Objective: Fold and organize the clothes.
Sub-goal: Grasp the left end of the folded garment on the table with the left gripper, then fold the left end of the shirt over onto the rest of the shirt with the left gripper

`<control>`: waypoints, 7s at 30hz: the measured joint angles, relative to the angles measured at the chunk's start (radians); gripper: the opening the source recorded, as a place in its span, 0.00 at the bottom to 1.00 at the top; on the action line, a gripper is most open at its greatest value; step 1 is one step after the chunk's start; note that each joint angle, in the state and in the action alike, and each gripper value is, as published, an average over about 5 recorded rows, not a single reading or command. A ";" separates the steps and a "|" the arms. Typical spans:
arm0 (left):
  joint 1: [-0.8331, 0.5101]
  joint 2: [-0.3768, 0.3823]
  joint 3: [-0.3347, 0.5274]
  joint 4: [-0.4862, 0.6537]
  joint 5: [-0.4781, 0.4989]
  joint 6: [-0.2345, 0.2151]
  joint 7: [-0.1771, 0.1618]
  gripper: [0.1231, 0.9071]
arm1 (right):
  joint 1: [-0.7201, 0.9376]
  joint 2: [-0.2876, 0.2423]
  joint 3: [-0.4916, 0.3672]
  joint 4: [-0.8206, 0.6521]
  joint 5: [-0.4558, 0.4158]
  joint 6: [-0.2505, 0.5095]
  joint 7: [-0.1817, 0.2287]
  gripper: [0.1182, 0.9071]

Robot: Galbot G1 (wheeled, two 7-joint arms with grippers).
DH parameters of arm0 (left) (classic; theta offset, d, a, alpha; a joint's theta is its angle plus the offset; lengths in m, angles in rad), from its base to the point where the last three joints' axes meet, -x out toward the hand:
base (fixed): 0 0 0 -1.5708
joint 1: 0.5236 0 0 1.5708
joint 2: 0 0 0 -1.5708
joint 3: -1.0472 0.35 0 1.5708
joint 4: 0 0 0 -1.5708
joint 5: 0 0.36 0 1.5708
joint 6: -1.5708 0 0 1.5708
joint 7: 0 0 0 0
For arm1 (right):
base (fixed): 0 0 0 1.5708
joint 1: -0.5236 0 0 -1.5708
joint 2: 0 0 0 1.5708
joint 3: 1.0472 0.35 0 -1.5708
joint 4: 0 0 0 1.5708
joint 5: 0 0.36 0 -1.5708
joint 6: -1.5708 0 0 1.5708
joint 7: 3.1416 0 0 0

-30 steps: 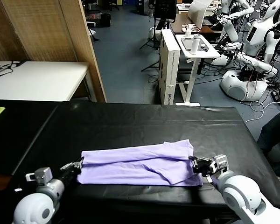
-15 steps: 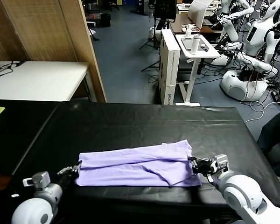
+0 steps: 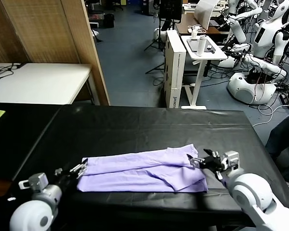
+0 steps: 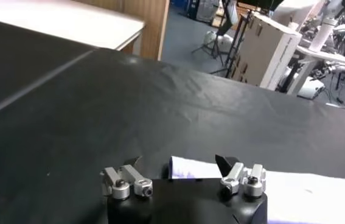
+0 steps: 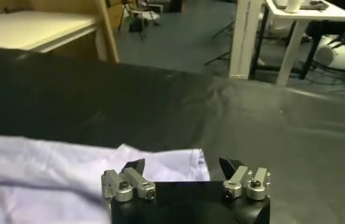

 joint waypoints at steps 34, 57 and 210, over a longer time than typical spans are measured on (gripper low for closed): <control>-0.072 -0.003 0.050 0.148 0.018 -0.021 0.066 0.03 | 0.041 0.131 -0.032 -0.178 -0.117 0.097 -0.009 0.04; -0.227 0.033 0.120 0.221 0.021 -0.019 0.062 0.25 | -0.030 0.114 0.022 -0.097 -0.083 0.193 -0.095 0.55; -0.203 -0.096 0.323 0.000 -0.339 0.147 0.055 0.06 | -0.602 0.116 0.276 0.286 -0.213 0.506 -0.186 1.00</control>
